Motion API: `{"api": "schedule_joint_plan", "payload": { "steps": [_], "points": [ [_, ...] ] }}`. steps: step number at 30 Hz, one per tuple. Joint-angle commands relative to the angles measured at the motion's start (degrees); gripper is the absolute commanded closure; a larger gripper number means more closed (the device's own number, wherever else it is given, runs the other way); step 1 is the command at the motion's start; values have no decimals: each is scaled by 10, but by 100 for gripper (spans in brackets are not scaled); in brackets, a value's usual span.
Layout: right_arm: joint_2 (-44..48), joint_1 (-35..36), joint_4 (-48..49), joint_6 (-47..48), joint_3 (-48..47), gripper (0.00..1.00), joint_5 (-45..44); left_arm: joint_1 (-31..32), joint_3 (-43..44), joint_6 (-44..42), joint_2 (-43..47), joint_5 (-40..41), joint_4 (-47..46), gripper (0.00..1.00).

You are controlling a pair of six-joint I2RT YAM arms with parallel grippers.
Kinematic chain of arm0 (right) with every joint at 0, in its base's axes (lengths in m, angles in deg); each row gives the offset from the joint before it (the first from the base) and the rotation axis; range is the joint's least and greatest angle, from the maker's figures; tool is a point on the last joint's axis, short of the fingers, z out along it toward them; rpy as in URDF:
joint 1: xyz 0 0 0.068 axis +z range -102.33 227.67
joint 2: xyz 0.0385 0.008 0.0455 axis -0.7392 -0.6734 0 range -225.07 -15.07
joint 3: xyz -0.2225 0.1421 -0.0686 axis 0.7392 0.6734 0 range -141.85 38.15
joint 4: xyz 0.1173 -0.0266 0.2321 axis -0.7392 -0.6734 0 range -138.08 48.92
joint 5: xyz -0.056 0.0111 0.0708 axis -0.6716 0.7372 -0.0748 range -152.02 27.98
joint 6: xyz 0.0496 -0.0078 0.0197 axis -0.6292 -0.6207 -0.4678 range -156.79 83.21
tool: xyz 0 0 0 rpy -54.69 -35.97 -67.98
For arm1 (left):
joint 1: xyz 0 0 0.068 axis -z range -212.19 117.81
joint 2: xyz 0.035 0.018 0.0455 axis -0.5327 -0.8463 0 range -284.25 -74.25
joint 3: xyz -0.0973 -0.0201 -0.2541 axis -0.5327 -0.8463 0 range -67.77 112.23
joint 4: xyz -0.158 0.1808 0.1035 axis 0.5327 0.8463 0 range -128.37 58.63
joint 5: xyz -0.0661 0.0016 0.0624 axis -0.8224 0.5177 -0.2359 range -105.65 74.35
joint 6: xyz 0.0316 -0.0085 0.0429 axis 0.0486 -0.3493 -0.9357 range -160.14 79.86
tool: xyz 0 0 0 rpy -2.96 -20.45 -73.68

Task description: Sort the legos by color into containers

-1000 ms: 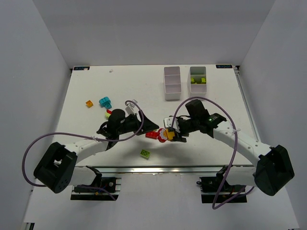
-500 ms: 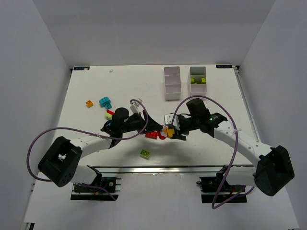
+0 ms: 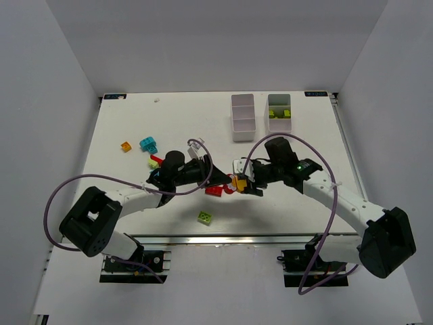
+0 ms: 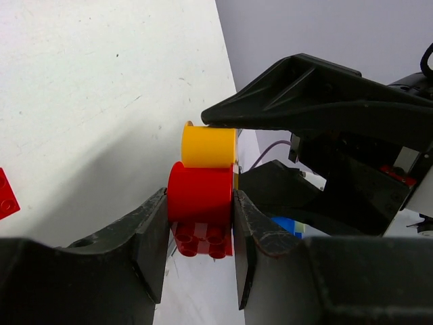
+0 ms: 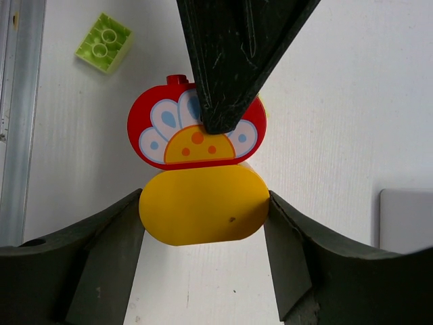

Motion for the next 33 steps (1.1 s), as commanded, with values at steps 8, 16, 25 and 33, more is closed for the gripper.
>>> {"api": "schedule_joint_plan", "payload": {
  "steps": [8,16,25,33],
  "points": [
    [39,-109,13,3,13,100,30,-55,55,-21,20,-33,9,100],
    [28,-233,32,-16,-23,100,41,-85,163,-132,-5,-38,145,100],
    [15,-353,91,-126,-52,100,46,-82,302,-223,-77,-10,182,100],
    [-30,-474,86,-196,-117,100,102,-48,459,-313,-190,-15,230,100]
  ]
}}
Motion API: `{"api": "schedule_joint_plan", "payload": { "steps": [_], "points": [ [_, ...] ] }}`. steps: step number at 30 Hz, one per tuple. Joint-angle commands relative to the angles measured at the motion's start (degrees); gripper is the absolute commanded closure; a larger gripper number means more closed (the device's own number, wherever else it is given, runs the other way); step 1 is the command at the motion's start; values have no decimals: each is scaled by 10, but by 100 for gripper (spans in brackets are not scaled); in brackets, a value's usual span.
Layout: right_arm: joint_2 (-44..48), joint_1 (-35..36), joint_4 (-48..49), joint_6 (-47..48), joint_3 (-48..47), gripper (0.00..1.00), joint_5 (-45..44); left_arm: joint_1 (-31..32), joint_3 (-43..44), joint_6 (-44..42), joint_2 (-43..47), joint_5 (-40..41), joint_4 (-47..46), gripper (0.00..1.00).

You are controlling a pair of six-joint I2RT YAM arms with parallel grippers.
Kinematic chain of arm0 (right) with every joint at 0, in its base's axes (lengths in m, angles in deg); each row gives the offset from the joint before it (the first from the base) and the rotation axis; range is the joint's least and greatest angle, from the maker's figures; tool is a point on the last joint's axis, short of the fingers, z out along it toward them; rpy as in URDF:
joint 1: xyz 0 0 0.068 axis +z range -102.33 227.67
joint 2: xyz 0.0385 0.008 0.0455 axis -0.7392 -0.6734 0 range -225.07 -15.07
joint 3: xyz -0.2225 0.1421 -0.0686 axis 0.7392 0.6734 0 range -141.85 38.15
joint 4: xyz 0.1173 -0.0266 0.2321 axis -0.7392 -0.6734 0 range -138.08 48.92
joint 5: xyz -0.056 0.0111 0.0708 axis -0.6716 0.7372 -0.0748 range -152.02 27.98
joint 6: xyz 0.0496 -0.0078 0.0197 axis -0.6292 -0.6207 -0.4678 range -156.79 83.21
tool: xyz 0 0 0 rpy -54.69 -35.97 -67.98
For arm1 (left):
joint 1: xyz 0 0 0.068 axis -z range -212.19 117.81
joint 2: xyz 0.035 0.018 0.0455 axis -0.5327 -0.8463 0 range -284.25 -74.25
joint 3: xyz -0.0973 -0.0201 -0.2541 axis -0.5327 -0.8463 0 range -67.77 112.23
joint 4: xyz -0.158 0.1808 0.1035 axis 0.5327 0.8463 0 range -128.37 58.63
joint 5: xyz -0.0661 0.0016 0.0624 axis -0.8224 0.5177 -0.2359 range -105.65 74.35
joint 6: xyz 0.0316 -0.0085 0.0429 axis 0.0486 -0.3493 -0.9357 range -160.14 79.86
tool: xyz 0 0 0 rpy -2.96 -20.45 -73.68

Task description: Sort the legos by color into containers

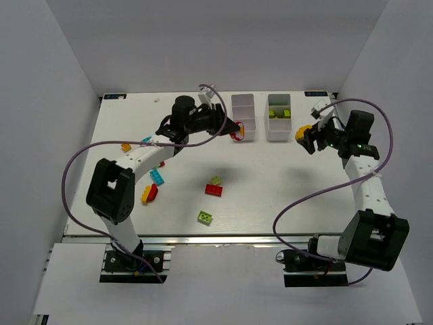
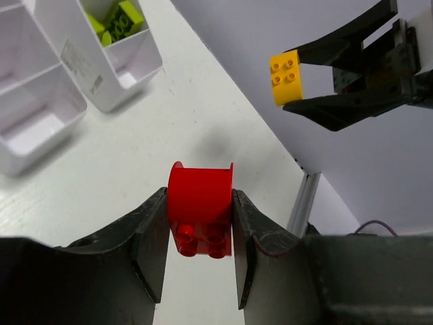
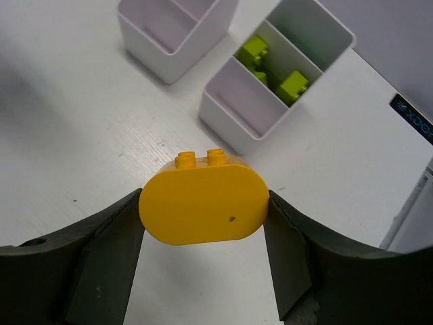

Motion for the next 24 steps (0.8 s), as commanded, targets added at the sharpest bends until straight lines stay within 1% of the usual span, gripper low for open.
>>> {"api": "schedule_joint_plan", "payload": {
  "steps": [1,2,4,5,8,9,12,15,20,22,24],
  "points": [
    [-17,-32,12,-44,-49,100,40,28,74,-82,-36,-1,34,100],
    [-19,-36,11,-44,-50,100,41,34,109,-93,-50,1,42,100],
    [-20,-42,12,-44,-54,100,41,50,148,-123,-94,3,57,100],
    [-21,-43,11,-44,-55,100,42,60,187,-132,-127,8,62,100],
    [-21,-43,11,-47,-57,100,49,71,253,-166,-176,14,97,100],
    [-21,-43,11,-48,-56,100,51,77,292,-177,-207,16,102,100],
    [-22,-43,9,-47,-54,100,49,85,351,-190,-244,16,108,100],
    [-21,-43,10,-44,-50,100,50,93,365,-201,-273,26,63,100],
    [-21,-43,9,-42,-45,100,55,114,387,-241,-326,52,-39,100],
    [-19,-43,7,-39,-43,100,59,120,393,-258,-341,65,-71,100],
    [-16,-43,7,-39,-39,100,63,125,414,-276,-364,87,-82,100]
  ]
}}
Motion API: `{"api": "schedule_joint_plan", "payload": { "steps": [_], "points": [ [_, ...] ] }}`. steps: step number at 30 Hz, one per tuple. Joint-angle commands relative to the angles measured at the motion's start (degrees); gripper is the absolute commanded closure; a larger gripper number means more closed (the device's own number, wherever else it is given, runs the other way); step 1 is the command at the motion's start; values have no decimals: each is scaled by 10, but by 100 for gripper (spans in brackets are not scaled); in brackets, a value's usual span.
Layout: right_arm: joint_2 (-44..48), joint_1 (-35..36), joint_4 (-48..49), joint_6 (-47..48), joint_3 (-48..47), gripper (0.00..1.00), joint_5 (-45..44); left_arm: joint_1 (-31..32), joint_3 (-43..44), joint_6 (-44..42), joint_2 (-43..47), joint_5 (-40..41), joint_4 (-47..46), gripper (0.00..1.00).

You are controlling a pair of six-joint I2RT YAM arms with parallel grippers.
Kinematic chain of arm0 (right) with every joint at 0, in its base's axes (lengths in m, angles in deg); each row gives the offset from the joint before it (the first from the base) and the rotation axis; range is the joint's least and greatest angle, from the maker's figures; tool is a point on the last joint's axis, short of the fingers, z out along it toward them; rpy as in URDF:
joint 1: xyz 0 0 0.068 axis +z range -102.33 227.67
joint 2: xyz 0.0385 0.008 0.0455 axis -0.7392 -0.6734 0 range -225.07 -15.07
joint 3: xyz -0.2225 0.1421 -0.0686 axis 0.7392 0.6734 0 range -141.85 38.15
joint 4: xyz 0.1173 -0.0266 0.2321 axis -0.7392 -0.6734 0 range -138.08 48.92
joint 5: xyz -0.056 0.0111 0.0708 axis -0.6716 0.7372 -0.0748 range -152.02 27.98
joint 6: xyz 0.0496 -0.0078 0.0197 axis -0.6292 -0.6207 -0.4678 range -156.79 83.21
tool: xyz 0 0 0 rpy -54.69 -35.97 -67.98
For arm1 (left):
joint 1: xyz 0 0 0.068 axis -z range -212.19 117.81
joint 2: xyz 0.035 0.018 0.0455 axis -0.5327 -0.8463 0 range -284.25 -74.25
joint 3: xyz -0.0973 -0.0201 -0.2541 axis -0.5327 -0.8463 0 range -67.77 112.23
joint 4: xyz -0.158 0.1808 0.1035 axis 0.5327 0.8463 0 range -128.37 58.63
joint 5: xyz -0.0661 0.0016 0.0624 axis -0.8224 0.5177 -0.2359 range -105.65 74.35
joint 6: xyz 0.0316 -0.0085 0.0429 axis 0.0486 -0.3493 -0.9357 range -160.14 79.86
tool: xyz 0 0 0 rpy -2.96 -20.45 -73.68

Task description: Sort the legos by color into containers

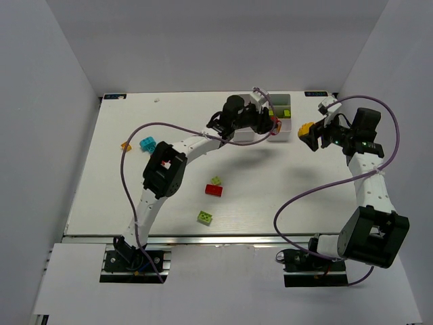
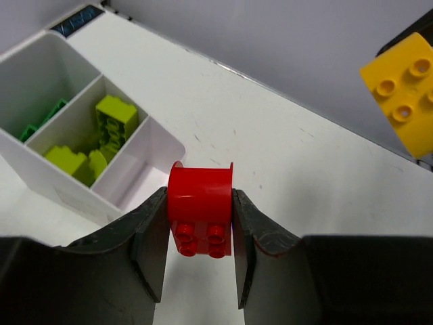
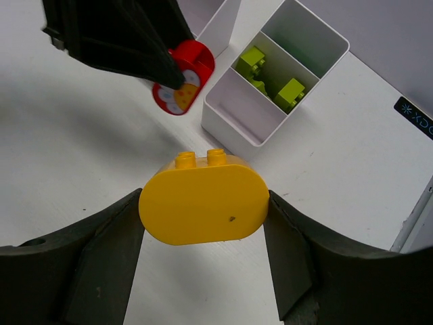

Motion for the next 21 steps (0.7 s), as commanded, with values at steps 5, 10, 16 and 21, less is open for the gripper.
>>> {"api": "schedule_joint_plan", "payload": {
  "steps": [5,10,16,21],
  "points": [
    [18,-1,8,3,1,100,28,18,80,-66,-51,68,-104,100],
    [26,-1,15,3,12,100,34,25,99,-89,-82,116,-116,99],
    [33,-1,16,-1,19,100,40,30,95,-137,-99,134,-122,100],
    [34,-1,21,-5,21,100,46,33,91,-161,-112,131,-161,100]
  ]
}}
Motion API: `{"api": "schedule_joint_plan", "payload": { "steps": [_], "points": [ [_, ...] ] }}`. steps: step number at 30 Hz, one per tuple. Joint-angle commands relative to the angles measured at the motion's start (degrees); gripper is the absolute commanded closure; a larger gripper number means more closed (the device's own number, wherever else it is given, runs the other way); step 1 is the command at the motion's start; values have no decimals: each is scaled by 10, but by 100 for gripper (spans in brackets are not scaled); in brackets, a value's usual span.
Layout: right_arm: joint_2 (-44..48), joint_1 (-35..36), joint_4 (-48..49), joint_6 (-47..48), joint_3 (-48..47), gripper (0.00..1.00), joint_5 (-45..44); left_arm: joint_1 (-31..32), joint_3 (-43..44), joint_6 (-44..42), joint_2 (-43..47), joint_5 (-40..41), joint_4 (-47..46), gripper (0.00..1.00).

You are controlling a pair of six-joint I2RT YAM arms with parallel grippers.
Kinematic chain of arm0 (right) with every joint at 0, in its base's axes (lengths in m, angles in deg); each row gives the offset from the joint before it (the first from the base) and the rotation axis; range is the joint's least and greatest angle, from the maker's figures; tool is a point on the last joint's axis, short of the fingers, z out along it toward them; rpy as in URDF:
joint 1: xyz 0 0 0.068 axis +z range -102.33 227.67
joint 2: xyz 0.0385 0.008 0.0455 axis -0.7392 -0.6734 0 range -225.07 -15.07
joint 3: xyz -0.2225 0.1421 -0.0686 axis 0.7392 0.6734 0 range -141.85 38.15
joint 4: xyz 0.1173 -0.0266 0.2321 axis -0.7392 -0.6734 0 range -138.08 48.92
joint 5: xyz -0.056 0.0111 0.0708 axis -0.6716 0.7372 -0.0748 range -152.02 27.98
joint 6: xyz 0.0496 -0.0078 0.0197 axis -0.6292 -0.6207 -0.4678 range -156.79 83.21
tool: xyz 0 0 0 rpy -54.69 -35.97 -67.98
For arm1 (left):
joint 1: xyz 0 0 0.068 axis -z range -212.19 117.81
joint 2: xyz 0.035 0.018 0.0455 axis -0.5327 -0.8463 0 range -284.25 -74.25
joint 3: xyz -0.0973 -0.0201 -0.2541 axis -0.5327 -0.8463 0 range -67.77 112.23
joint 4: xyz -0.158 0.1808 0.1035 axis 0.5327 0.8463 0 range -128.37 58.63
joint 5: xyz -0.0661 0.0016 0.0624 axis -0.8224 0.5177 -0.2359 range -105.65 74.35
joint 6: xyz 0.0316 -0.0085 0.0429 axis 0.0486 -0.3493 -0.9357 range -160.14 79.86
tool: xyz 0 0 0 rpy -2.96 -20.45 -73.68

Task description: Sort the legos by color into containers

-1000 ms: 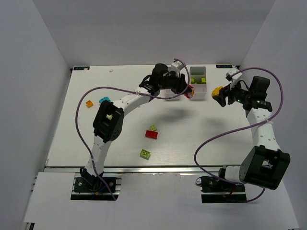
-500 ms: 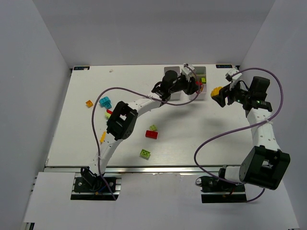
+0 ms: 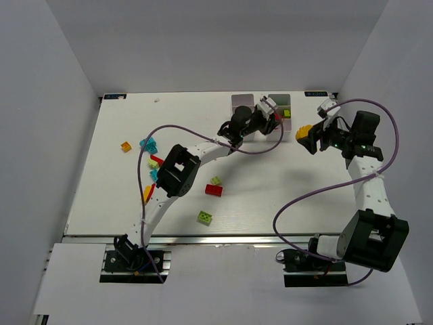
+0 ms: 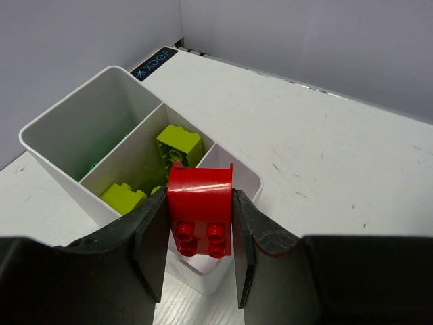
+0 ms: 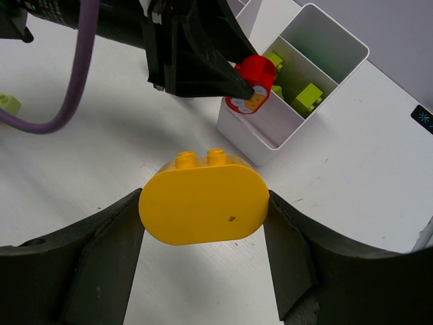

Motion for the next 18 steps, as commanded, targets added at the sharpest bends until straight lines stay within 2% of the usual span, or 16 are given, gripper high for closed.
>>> {"api": "schedule_joint_plan", "payload": {
  "steps": [1,9,14,18],
  "points": [
    [17,-1,18,-7,1,100,20,6,20,-31,5,4,-31,100],
    [18,-1,22,-15,6,100,25,8,49,-35,-16,-1,-14,98],
    [19,-1,23,-15,5,100,26,9,50,-37,-20,9,-7,84],
    [18,-1,24,-15,4,100,25,9,53,-40,-21,13,-3,82]
  ]
}}
